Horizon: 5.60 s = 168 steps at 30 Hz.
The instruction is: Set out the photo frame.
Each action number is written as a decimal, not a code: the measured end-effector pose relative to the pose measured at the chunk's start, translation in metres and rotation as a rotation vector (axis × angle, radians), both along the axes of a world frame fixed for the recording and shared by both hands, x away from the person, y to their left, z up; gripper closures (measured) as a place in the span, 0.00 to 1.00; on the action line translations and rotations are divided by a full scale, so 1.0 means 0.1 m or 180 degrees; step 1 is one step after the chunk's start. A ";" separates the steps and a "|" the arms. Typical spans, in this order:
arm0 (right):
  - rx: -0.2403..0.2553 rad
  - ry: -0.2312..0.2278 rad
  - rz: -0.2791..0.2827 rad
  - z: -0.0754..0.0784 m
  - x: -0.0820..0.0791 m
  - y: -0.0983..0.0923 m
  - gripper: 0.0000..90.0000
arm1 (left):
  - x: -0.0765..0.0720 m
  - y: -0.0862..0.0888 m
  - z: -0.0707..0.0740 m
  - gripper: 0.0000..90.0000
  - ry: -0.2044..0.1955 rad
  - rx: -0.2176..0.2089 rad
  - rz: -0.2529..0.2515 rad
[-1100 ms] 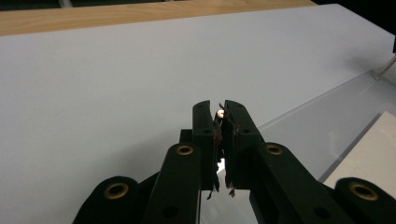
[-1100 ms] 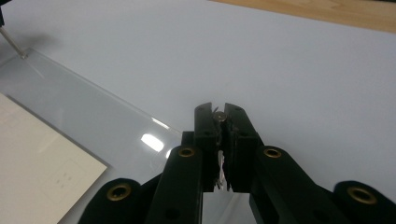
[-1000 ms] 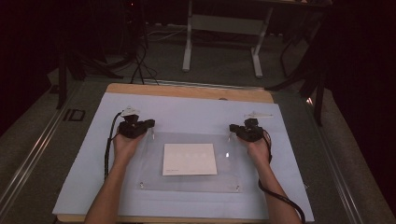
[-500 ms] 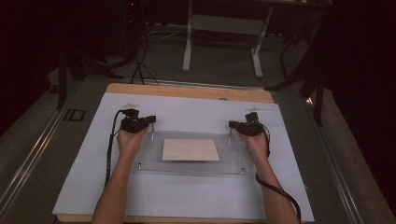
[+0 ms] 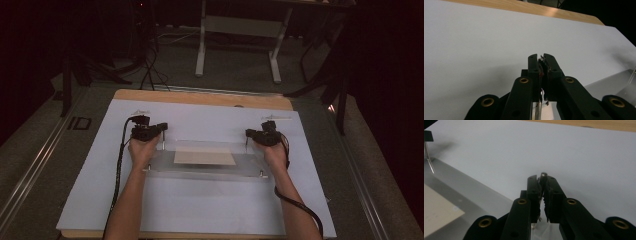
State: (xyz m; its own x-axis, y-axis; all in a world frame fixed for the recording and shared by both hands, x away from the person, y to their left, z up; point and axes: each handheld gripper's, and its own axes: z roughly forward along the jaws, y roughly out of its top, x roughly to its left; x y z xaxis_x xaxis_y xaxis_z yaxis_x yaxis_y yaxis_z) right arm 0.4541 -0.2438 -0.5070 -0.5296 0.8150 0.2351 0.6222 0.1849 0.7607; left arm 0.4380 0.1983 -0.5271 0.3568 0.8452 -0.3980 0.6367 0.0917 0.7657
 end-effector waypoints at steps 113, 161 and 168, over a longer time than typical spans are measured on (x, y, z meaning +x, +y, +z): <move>-0.0314 -0.0883 0.1073 0.01 -0.74 -0.08 0.51 | -0.44 0.42 0.23 0.71 -0.0478 -0.0045 -0.0219; 0.0041 -0.0233 0.0946 0.30 -0.36 -0.08 0.51 | -0.87 0.45 0.17 0.61 -0.1121 0.0409 -0.0830; 0.0044 -0.0169 0.0961 0.32 -0.32 -0.08 0.51 | -0.81 0.25 0.27 0.59 -0.1281 0.0554 -0.0963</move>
